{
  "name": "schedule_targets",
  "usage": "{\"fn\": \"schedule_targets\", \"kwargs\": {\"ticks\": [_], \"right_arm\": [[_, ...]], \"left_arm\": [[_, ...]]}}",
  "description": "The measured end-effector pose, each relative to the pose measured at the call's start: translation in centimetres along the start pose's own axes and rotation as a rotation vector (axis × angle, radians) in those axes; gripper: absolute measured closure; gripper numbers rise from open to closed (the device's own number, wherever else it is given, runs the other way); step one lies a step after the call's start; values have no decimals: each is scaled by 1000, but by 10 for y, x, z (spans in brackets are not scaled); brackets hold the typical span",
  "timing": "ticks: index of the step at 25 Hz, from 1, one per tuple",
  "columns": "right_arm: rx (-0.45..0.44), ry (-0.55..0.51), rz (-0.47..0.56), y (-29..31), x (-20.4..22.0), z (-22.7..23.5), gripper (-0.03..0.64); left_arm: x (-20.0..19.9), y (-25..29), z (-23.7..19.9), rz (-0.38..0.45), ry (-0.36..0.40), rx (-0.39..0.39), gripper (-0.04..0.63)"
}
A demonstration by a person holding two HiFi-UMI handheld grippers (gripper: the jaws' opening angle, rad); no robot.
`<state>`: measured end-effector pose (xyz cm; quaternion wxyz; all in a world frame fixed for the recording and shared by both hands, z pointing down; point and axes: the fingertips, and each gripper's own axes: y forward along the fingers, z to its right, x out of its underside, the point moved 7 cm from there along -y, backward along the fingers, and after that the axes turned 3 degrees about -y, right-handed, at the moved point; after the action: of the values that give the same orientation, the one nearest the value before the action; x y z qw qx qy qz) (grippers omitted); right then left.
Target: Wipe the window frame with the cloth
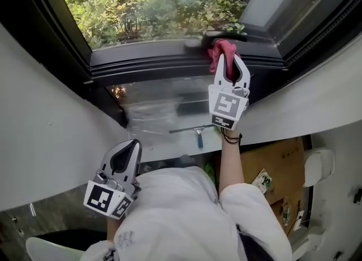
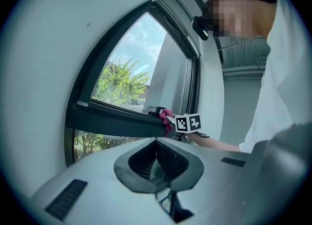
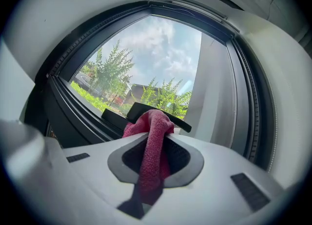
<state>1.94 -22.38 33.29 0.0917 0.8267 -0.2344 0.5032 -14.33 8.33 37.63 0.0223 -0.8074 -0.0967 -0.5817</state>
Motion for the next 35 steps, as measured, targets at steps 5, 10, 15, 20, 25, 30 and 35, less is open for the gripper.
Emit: {"fn": "schedule_targets", "kwargs": {"ticks": [5,10,15,20,25,30,35], "right_arm": [[10,-10,10,1,1,10,558],[-9,-10,-16,-2,2,1,558],[-10,-19,-11,2,-4,-4,558],[-33,-25,0,0,-8,-11,558],[-52,-20,13,1,-7,-11,558],[-78,-16,38,-2,-6,-9,558],[-152,-31,69,-5,-4,-6,558]], "left_arm": [[-6,2,-1,21,44,-17,586],[-3,-15,-3,2,32,-75,586],[-4,-20,-10,18,37,-109,586],[-2,-28,-10,19,38,-155,586],[4,-27,-4,14,37,-190,586],[7,-18,13,24,26,-221,586],[13,-2,35,9,12,-224,586]]}}
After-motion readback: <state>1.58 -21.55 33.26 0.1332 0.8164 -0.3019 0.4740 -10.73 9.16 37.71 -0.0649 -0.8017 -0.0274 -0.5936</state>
